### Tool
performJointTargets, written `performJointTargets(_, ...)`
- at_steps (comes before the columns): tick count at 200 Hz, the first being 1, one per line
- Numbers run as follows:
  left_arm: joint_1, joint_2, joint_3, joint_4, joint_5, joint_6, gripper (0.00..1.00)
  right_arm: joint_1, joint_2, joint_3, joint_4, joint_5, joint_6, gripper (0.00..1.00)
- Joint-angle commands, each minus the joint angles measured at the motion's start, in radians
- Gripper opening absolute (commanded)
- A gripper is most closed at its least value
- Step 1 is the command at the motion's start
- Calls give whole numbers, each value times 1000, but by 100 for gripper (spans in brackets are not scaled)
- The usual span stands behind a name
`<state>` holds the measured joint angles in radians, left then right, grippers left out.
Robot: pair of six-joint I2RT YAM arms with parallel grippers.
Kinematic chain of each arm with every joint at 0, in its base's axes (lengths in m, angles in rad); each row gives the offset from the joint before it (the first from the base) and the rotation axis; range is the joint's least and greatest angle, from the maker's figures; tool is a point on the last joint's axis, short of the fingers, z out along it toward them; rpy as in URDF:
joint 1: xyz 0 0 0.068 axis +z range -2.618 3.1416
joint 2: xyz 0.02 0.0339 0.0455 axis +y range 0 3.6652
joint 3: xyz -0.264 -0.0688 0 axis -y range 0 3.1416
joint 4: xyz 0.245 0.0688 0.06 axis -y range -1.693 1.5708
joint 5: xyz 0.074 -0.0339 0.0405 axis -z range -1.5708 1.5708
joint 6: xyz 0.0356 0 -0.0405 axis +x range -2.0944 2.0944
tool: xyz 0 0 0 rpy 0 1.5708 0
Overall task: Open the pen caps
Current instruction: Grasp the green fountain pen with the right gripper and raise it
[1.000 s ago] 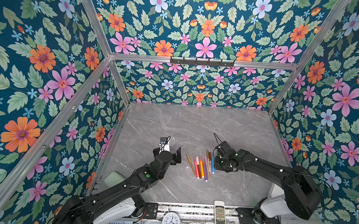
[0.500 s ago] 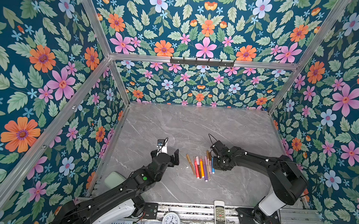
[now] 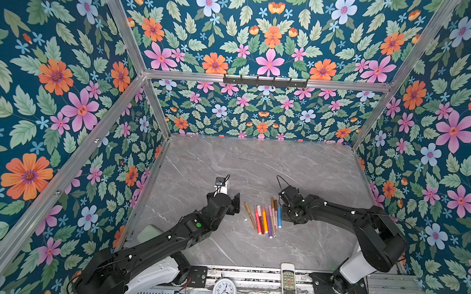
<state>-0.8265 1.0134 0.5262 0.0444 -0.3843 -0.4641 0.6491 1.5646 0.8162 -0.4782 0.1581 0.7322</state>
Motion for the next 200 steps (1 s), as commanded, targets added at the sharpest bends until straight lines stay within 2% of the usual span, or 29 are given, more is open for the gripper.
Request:
performJointTargets(1,0,33,25,56,91,-8,88,-9,-94,-40,-31,27,-30,0)
performJointTargets(37,0,100,81,121,244,-22,88,-10,-305,-107,47,-111,-147,0)
performJointTargets(73,0,175,142,189,365,-64,83,-16,-480,-157,191,-429,-164,0)
performJointTargets(88,0,214,173,196,401,-81,78,-16,-518,-163,229,-521,-141,0)
performJointTargets(110,0,261,210,207,447,-96,73,-16,-546,-169,243,-562,-108,0)
performJointTargets(164,0,279,222,247,509,-164,74,-16,-555,-190,309,-674,-55,0)
performJointTargets(200,-2,321,238,252,560,-215,74,-16,-551,-203,361,-701,-14,0)
